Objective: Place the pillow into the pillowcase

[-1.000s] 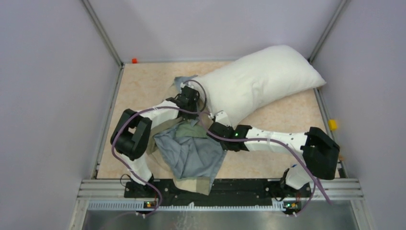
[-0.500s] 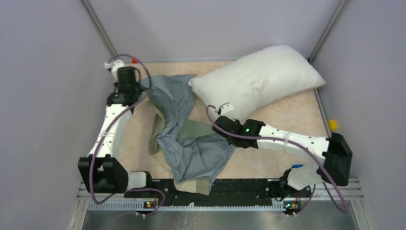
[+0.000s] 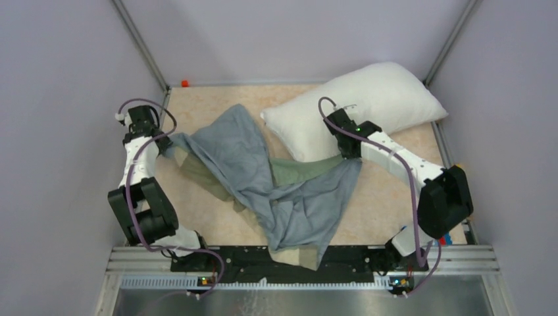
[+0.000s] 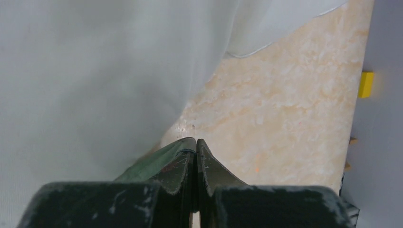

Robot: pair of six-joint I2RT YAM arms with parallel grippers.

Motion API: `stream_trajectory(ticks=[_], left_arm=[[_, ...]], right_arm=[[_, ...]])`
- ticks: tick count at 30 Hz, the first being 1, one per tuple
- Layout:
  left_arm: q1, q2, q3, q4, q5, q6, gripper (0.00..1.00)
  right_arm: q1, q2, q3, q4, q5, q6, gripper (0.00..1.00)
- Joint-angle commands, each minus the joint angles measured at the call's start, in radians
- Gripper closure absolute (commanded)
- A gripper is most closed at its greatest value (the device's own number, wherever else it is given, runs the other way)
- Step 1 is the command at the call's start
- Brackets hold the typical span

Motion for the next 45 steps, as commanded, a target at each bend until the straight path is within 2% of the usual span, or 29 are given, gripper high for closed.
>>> stream_trajectory(ticks=[1, 3, 4, 6, 9, 12, 17, 19, 20, 24, 30, 32, 34, 36, 38, 39, 42, 45], left_arm=[[0.003, -0.025, 0.060, -0.029, 0.158, 0.004, 0.33], [-0.038, -0.076, 0.036, -0.003, 0.212, 0.032, 0.20], [-0.079, -0.107, 0.017, 0.020, 0.228, 0.051, 0.14], [-0.185, -0.156, -0.003, 0.049, 0.204, 0.085, 0.08], [-0.335, -0.148, 0.016, 0.021, 0.167, 0.099, 0.07], [-0.448, -0.097, 0.032, 0.046, 0.160, 0.087, 0.10], [-0.548, 0.145, 0.161, 0.108, 0.196, 0.035, 0.12], [-0.575, 0.270, 0.262, 0.112, 0.183, 0.020, 0.11], [-0.591, 0.412, 0.396, 0.102, 0.173, 0.003, 0.11], [-0.602, 0.618, 0.604, 0.078, 0.077, -0.027, 0.10], [-0.603, 0.853, 0.784, 0.058, 0.015, -0.055, 0.12], [-0.602, 0.891, 0.789, 0.053, -0.015, -0.068, 0.20], [-0.602, 0.899, 0.775, 0.051, -0.054, -0.091, 0.39], [-0.598, 0.882, 0.760, 0.028, -0.107, -0.109, 0.72], [-0.588, 0.823, 0.709, 0.020, -0.150, -0.104, 0.96], [-0.578, 0.779, 0.665, 0.033, -0.164, -0.090, 1.00], [-0.530, 0.611, 0.522, 0.091, -0.178, -0.048, 1.00], [-0.462, 0.467, 0.465, 0.073, -0.187, -0.009, 1.00]], right_arm=[[-0.022, 0.038, 0.132, -0.019, -0.018, -0.030, 0.88], [0.045, 0.006, 0.143, -0.034, 0.015, -0.016, 0.56], [0.076, -0.014, 0.146, -0.046, 0.024, -0.003, 0.46], [0.136, -0.058, 0.136, -0.063, 0.032, 0.032, 0.39], [0.216, -0.105, 0.095, -0.079, 0.038, 0.094, 0.36], [0.280, -0.135, 0.038, -0.054, 0.012, 0.144, 0.36], [0.323, -0.159, -0.089, 0.069, -0.079, 0.195, 0.36], [0.331, -0.170, -0.134, 0.112, -0.096, 0.207, 0.36], [0.336, -0.195, -0.188, 0.151, -0.109, 0.224, 0.36], [0.348, -0.245, -0.287, 0.191, -0.116, 0.260, 0.35], [0.350, -0.330, -0.443, 0.262, -0.109, 0.311, 0.28], [0.350, -0.333, -0.474, 0.294, -0.120, 0.318, 0.27], [0.350, -0.326, -0.493, 0.326, -0.131, 0.323, 0.26], [0.346, -0.311, -0.517, 0.371, -0.153, 0.324, 0.27], [0.337, -0.287, -0.544, 0.413, -0.183, 0.335, 0.32], [0.331, -0.273, -0.555, 0.433, -0.197, 0.338, 0.36], [0.325, -0.221, -0.573, 0.468, -0.214, 0.348, 0.49], [0.318, -0.178, -0.567, 0.451, -0.196, 0.347, 0.81]])
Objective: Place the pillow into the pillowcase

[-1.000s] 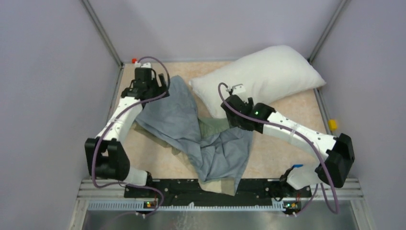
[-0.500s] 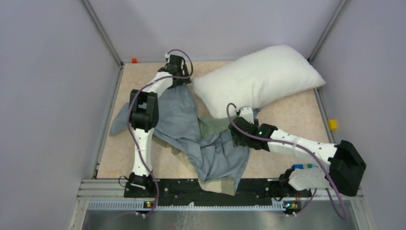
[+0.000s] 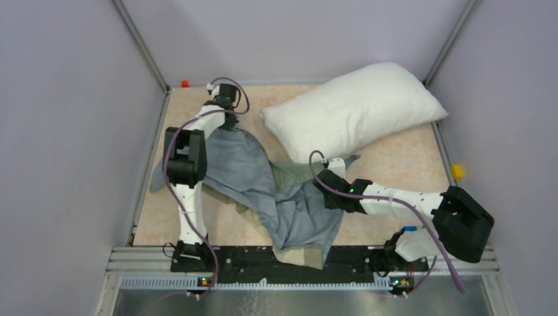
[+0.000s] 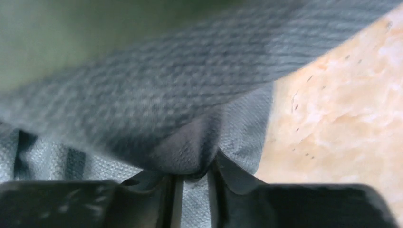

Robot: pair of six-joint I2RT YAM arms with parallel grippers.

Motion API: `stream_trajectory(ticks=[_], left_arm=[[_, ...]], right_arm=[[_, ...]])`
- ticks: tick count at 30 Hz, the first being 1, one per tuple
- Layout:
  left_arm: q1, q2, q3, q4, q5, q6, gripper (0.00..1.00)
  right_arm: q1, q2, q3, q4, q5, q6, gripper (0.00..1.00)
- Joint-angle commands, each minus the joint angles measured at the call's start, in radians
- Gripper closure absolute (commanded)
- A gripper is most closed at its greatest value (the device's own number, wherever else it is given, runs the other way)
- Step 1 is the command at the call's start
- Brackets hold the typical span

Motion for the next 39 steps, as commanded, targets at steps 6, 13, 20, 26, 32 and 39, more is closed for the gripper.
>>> stream_trajectory(ticks=[6, 13, 20, 26, 32, 39], left_arm=[[0.238, -0.439, -0.097, -0.036, -0.060, 0.112, 1.00], [0.335, -0.356, 0.056, -0.076, 0.017, 0.104, 1.00], [0.258, -0.101, 0.239, -0.066, 0.277, 0.139, 0.93], [0.199, -0.038, 0.252, -0.008, 0.343, 0.171, 0.37], [0.128, -0.122, 0.270, -0.080, 0.357, 0.212, 0.01], [0.043, -0.489, -0.192, -0.082, 0.385, 0.129, 0.01]], right_arm=[[-0.087, 0.011, 0.001, -0.067, 0.041, 0.008, 1.00], [-0.241, -0.073, 0.079, -0.194, 0.020, -0.081, 1.00], [-0.239, 0.004, 0.351, -0.278, 0.021, -0.169, 0.42], [-0.229, 0.028, 0.605, -0.275, 0.025, -0.313, 0.26], [-0.210, 0.300, 0.895, -0.272, -0.021, -0.511, 0.19], [-0.158, 0.478, 0.864, -0.215, -0.095, -0.567, 0.15]])
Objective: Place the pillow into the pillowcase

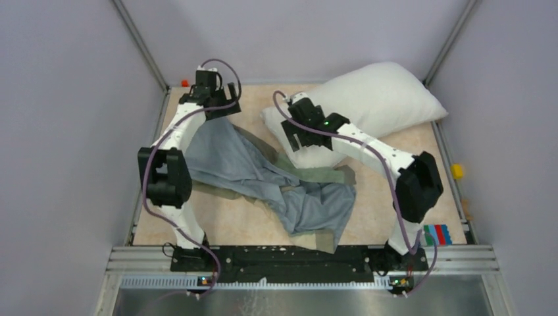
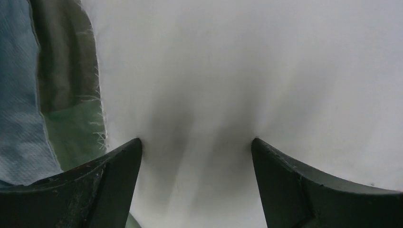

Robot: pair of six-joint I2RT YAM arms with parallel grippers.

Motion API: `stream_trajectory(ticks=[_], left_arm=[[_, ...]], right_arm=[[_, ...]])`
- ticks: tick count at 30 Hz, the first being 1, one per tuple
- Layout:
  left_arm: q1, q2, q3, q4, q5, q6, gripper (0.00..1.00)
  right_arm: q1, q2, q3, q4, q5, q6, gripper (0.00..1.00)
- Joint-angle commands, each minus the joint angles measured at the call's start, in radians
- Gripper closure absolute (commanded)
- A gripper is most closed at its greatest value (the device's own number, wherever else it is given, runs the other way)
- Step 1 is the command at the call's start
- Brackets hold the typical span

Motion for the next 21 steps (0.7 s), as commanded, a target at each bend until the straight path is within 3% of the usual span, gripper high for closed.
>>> stream_trajectory(ticks=[1, 3, 6, 12, 18, 21], left_arm=[[-0.078, -0.302, -0.282, -0.019, 0.008, -0.042, 0.02], [-0.114, -0.414, -0.421, -0.032, 0.006, -0.077, 0.07], [-0.160, -0.585, -0.595, -0.048, 0.006, -0.144, 0.19], [-0.285, -0.755, -0.775, -0.116, -0.053, -0.250, 0.37], [-0.395, -0.806, -0.916, -0.092, -0.062, -0.365, 0.44], [-0.453, -0.802, -0.947, -0.083, -0.056, -0.412, 0.46]], right_arm=[[0.026, 0.082, -0.065, 0.034, -0.040, -0.057, 0.16], [0.009, 0.151, -0.054, 0.039, -0.013, -0.044, 0.27], [-0.070, 0.238, 0.028, 0.009, 0.001, -0.002, 0.97], [-0.231, 0.341, 0.336, -0.031, 0.007, 0.047, 1.00], [-0.288, 0.631, 0.852, -0.153, 0.030, 0.065, 1.00], [-0.306, 0.670, 0.911, -0.126, -0.003, 0.072, 1.00]])
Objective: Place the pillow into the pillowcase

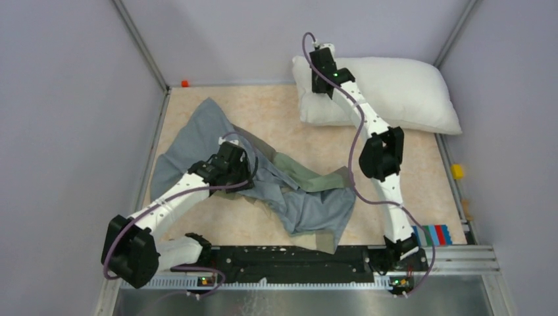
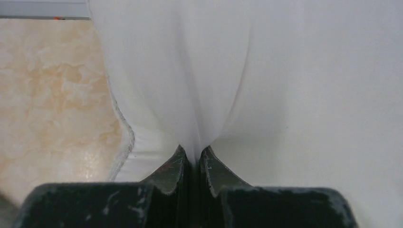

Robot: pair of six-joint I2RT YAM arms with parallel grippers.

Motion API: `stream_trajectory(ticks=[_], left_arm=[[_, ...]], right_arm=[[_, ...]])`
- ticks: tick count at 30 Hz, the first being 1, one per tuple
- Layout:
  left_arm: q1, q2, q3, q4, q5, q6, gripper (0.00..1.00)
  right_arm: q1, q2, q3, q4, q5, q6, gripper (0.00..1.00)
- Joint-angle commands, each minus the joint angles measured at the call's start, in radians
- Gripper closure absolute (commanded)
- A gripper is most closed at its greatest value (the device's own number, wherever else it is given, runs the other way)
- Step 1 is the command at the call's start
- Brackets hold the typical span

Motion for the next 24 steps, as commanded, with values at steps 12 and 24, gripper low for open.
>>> stream_trajectory(ticks=[12, 24], left_arm=[[-0.363, -0.054, -0.121, 0.009, -0.149, -0.331, 0.46], [-0.595, 0.112, -0.098, 0.110, -0.213, -0.480, 0.32]], right_arm=[[0.089, -0.446, -0.409, 0.001, 0.015, 0.028, 0.32], [0.366, -0.867, -1.247, 0.290, -0.131, 0.122, 0.33]])
